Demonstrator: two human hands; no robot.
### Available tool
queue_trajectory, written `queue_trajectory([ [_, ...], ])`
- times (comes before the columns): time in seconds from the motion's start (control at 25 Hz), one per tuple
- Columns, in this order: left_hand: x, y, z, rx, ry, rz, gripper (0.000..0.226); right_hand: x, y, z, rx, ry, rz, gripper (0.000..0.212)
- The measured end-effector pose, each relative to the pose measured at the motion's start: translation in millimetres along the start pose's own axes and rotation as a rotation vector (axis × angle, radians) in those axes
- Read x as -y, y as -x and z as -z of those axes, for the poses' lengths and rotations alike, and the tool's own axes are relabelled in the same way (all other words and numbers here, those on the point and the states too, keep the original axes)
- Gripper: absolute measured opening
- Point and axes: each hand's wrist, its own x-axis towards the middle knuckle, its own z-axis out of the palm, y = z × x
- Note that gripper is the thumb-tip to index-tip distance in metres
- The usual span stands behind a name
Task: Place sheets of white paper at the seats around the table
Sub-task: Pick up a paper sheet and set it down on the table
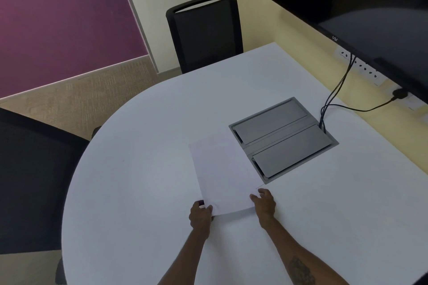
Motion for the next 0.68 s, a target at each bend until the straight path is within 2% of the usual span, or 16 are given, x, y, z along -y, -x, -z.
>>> queue_trajectory([
  [0.28, -8.8, 25.7, 14.5, -0.047, -0.178, -0.148, 0.026, 10.0, 16.6, 20.5, -0.004, -0.109, 0.053, 0.033],
  [0.44, -10.0, 43.1, 23.5, -0.059, -0.155, -0.192, 0.024, 11.8, 35.7, 35.6, -0.057, -0.145, 0.115, 0.024],
  [0.68, 4.6, 64.5, 26.8, 0.037, -0.08, -0.265, 0.023, -3.6, 64.5, 70.4, -0.14, -0.217, 0.187, 0.019],
])
